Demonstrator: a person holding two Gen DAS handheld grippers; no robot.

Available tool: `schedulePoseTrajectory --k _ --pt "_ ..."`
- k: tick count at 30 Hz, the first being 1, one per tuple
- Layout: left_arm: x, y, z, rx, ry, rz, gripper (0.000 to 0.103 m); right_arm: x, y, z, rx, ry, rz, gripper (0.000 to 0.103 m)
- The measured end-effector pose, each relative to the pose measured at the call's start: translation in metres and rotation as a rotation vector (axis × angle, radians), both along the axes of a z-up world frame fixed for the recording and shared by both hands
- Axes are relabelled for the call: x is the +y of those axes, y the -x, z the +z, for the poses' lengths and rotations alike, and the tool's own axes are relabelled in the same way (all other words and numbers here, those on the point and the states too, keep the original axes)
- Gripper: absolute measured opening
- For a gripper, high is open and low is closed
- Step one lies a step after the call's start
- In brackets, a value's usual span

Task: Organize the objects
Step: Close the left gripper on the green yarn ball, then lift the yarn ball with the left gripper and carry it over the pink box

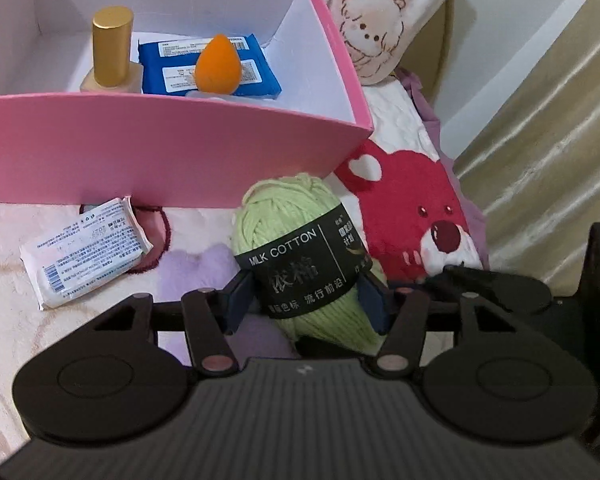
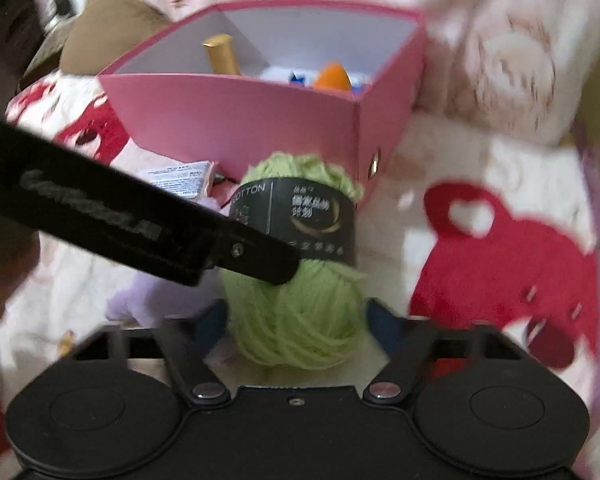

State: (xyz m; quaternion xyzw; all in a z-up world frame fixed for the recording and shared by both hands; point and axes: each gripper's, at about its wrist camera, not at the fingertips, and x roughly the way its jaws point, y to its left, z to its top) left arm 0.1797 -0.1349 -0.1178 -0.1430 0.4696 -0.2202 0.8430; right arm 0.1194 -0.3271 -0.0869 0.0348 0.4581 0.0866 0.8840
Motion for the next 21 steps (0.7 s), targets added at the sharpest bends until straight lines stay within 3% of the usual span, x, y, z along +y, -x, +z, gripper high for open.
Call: schedulePoseTrajectory --k 2,8,21 --pt "-0.002 0.005 0.0 -0.022 0.0 -0.004 0.055 -0.001 0.002 0.005 0.009 -0.032 -0.044 0.056" --pt "0.0 0.008 0.002 0.008 0.043 -0.006 0.056 0.013 0.017 0.018 0.0 0.0 -0.064 0.049" --pt "0.032 0.052 0.059 -0.048 0.102 -0.046 0.054 0.053 0.063 0.074 -0.14 0.084 -0.01 0.049"
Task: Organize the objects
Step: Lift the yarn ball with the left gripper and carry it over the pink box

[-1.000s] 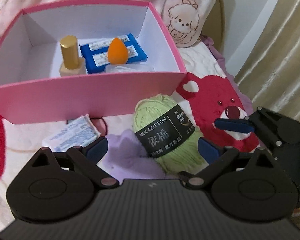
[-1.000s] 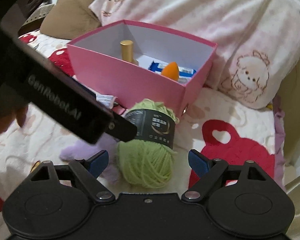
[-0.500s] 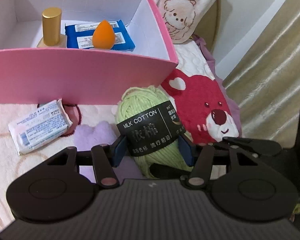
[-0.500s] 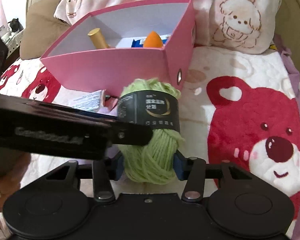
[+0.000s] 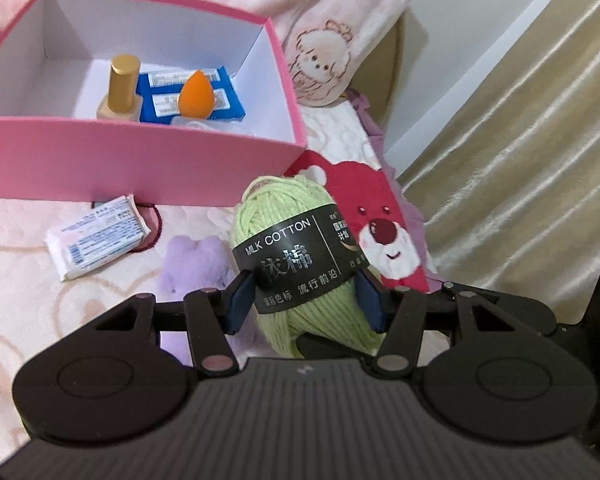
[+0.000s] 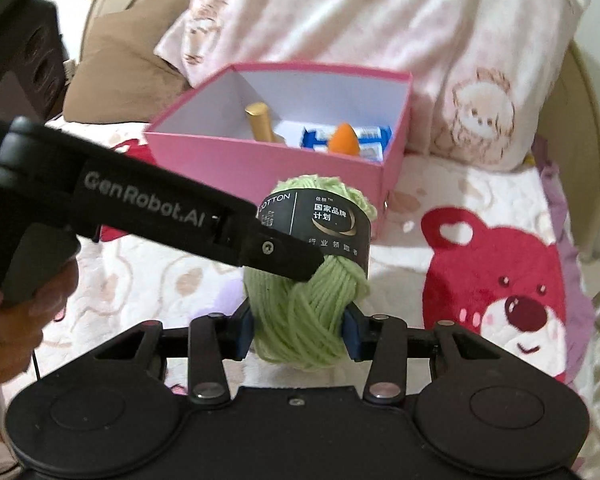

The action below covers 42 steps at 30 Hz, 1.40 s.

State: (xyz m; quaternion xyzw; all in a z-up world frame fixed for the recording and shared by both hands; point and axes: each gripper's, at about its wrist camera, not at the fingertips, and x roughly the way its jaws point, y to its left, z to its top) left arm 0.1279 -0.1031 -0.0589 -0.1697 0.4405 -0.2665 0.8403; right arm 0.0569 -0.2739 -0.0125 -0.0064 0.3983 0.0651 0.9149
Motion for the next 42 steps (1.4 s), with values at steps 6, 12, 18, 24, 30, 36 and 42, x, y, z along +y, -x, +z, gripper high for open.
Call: schedulePoseTrajectory --k 6,12,18,24,30,36,42 --pt "0.014 0.026 0.035 -0.044 -0.042 -0.017 0.054 0.02 0.015 0.029 -0.033 -0.001 0.035 0.049" --pt "0.037 0.036 0.064 -0.069 -0.073 0.003 0.054 0.042 0.014 0.049 -0.075 0.008 0.082 0.049" --pt "0.061 0.037 0.087 -0.12 -0.114 0.032 0.054 0.066 0.001 0.064 -0.117 0.005 0.099 0.049" --pt "0.085 0.031 0.113 -0.181 -0.186 0.077 0.053 0.088 -0.023 0.079 -0.147 -0.037 0.11 0.049" --pt "0.107 -0.006 0.133 -0.215 -0.263 0.083 0.053 0.096 -0.069 0.088 -0.143 -0.173 0.078 0.049" --pt "0.115 -0.067 0.126 -0.199 -0.315 0.091 0.053 0.089 -0.135 0.073 -0.101 -0.298 0.01 0.049" --pt "0.126 -0.133 0.104 -0.137 -0.328 0.109 0.053 0.081 -0.2 0.042 -0.045 -0.402 -0.052 0.049"
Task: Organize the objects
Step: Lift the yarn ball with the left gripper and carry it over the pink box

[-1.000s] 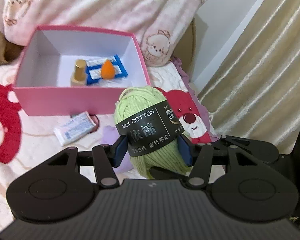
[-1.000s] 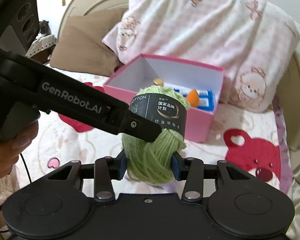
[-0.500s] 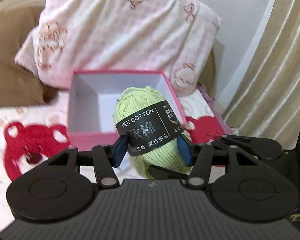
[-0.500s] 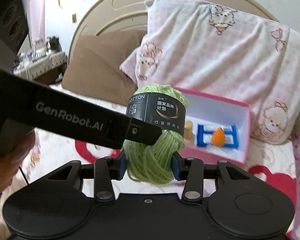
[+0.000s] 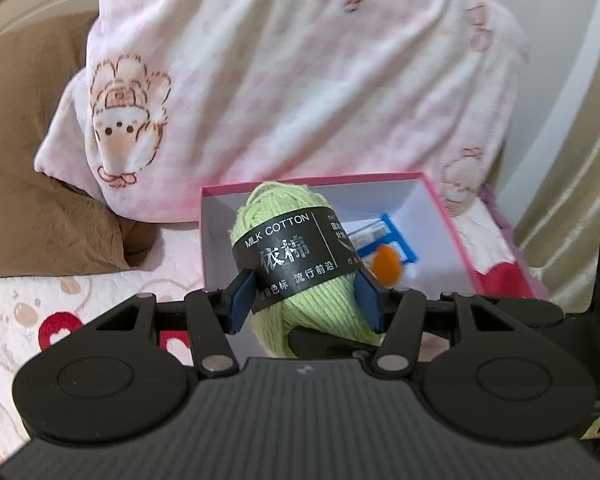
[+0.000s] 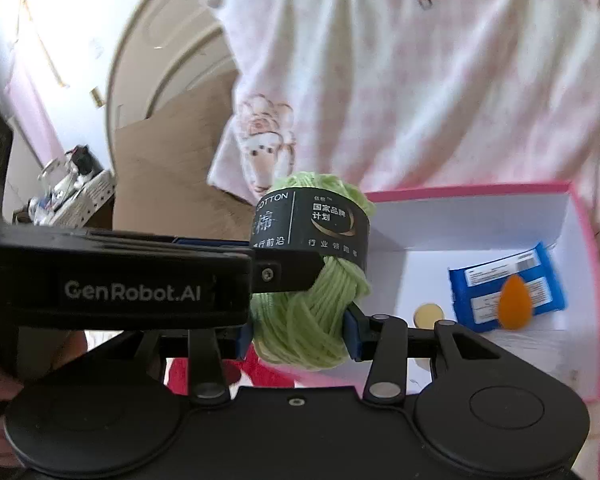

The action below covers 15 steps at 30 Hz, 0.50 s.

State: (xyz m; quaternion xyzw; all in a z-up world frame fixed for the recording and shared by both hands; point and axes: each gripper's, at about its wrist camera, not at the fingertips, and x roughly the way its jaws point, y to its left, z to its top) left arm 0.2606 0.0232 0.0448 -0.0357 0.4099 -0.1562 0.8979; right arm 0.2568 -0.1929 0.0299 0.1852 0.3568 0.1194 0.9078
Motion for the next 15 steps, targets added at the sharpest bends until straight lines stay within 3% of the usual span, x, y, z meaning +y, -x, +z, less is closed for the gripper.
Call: schedulePoseTrajectory --k 2,9,15 --pt "0.0 -0.017 -0.01 0.016 -0.007 0.003 0.053 -0.004 -0.016 -0.011 0.028 -0.026 -0.019 0.049" --pt "-0.007 -0.061 -0.051 0.091 -0.033 -0.004 0.052 -0.004 -0.053 -0.042 0.121 0.034 -0.049 0.049" --pt "-0.005 -0.063 -0.071 0.125 -0.041 0.006 0.051 0.011 -0.056 -0.058 0.142 0.111 -0.051 0.048"
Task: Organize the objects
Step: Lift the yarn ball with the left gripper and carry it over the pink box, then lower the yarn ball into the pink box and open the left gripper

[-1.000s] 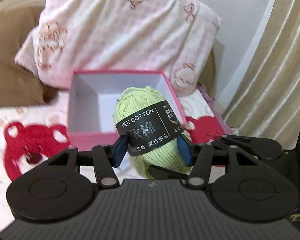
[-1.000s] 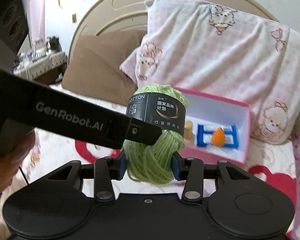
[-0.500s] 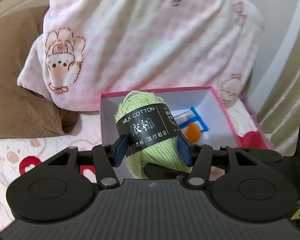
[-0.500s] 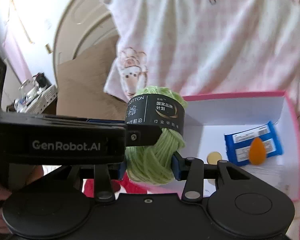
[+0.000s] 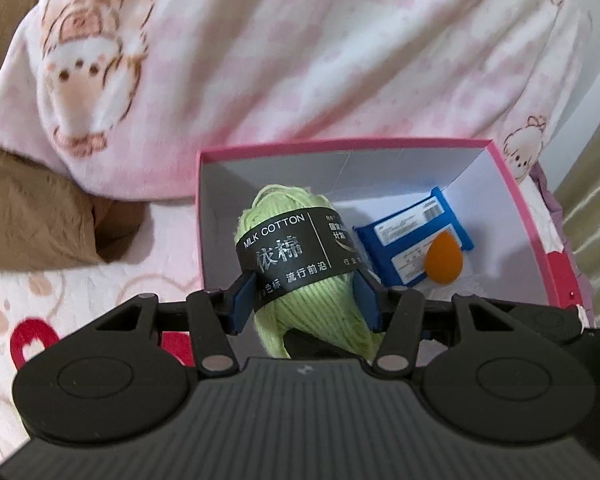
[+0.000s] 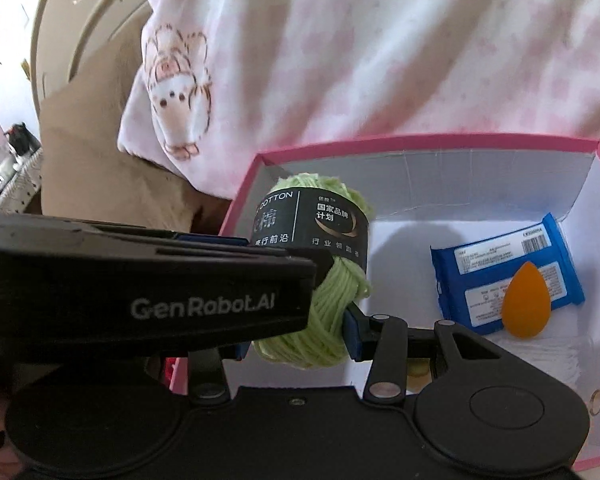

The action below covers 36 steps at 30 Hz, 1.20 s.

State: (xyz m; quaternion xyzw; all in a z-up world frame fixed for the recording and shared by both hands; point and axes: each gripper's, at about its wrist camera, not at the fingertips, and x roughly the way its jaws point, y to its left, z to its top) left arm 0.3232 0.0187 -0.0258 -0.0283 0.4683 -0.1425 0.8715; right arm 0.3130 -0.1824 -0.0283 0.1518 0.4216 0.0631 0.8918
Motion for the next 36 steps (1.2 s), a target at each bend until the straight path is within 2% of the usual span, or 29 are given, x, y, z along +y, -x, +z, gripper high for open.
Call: schedulePoseTrajectory --k 2,6,11,13,15,16,17,21,24,27,30,33,36 --pt "0.001 0.005 -0.005 -0.007 0.008 -0.003 0.051 0.004 0.004 -0.005 -0.009 0.033 0.011 0.048" --pt "0.008 0.005 -0.011 -0.028 0.078 0.035 0.051 0.004 0.002 -0.008 -0.039 0.078 0.002 0.048" --pt "0.009 -0.004 -0.015 -0.042 0.097 0.06 0.048 0.006 -0.008 -0.011 -0.048 0.136 0.015 0.051" --pt "0.009 -0.009 -0.02 -0.025 0.102 0.076 0.047 0.0 -0.009 -0.012 -0.054 0.105 0.012 0.056" --pt "0.005 -0.012 -0.026 0.0 0.083 0.08 0.044 -0.009 -0.005 -0.011 -0.06 0.063 0.01 0.056" --pt "0.002 -0.011 -0.03 0.016 0.066 0.069 0.036 -0.012 -0.002 -0.009 -0.075 0.053 0.031 0.054" --pt "-0.003 -0.008 -0.031 0.022 0.066 0.05 0.035 -0.013 0.001 -0.008 -0.089 0.061 0.073 0.041" --pt "-0.019 0.0 -0.033 0.006 0.037 0.046 0.033 -0.009 0.01 -0.009 -0.107 0.167 0.131 0.032" --pt "-0.022 -0.003 -0.039 0.013 0.022 0.08 0.034 -0.013 0.017 -0.008 -0.124 0.167 0.125 0.03" --pt "-0.021 -0.003 -0.04 -0.01 -0.022 0.1 0.034 -0.021 0.029 0.0 -0.145 0.112 0.126 0.031" --pt "-0.013 0.0 -0.036 0.018 0.036 0.113 0.036 -0.024 0.045 0.012 -0.162 0.09 0.149 0.036" --pt "-0.007 0.011 -0.025 0.044 0.074 0.108 0.045 -0.023 0.061 0.026 -0.166 0.106 0.179 0.042" --pt "-0.008 0.027 -0.008 0.049 0.067 0.085 0.055 -0.022 0.075 0.04 -0.162 0.126 0.199 0.047"
